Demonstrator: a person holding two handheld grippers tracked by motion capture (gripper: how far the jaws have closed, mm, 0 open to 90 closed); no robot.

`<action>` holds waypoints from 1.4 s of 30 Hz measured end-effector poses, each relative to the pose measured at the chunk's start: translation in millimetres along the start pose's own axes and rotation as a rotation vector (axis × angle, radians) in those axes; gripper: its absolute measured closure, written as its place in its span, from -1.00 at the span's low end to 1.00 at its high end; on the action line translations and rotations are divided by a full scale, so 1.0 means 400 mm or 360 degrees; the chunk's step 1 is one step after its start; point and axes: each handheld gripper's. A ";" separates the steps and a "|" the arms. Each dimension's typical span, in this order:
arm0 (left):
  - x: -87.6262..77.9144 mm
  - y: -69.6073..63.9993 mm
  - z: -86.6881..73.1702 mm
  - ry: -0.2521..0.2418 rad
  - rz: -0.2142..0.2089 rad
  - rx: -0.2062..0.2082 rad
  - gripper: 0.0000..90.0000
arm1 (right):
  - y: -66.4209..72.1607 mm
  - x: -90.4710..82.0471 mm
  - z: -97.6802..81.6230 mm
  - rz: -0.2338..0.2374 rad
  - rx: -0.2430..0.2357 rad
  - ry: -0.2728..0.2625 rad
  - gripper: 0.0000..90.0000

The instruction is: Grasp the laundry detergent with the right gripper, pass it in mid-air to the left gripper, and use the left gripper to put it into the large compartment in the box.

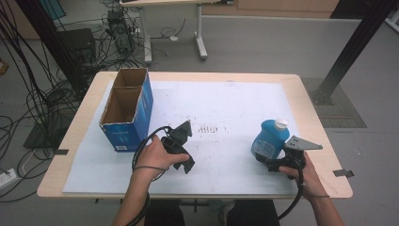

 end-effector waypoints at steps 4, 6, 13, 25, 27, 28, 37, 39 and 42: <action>0.001 0.000 0.000 0.0002 -0.0001 0.0000 -0.75 | 0.002 0.003 0.000 -0.0008 -0.0002 -0.0004 -0.64; 0.002 -0.001 0.000 0.0003 -0.0002 0.0003 -0.75 | 0.002 0.002 0.000 -0.0012 0.0002 -0.0009 -0.61; 0.002 -0.003 0.000 0.0000 -0.0002 0.0000 -0.75 | 0.003 0.003 -0.001 -0.0049 -0.0002 -0.0025 -0.49; 0.003 -0.005 0.001 0.0000 -0.0004 0.0005 -0.75 | -0.001 0.001 -0.005 -0.0125 -0.0033 -0.0054 -0.15; 0.002 -0.005 0.001 -0.0001 -0.0004 0.0002 -0.75 | 0.001 0.001 -0.006 -0.0131 -0.0044 -0.0055 -0.14; 0.002 -0.005 0.001 0.0000 -0.0003 0.0001 -0.75 | 0.001 0.001 -0.006 -0.0133 -0.0053 -0.0056 -0.14; 0.001 -0.006 0.003 0.0003 -0.0001 0.0004 -0.75 | 0.001 0.000 -0.008 -0.0133 -0.0066 -0.0065 -0.13; 0.001 -0.006 0.003 0.0003 -0.0001 0.0008 -0.75 | 0.001 0.000 -0.008 -0.0132 -0.0065 -0.0065 -0.13; 0.002 -0.006 0.004 0.0000 -0.0003 0.0004 -0.75 | 0.001 0.000 -0.008 -0.0130 -0.0065 -0.0065 -0.13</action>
Point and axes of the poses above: each handheld gripper's, and its own axes: x roughly forward along the jaws, z roughly out of its top, y roughly to its left, and after that the axes turned 3 degrees about z, right-handed
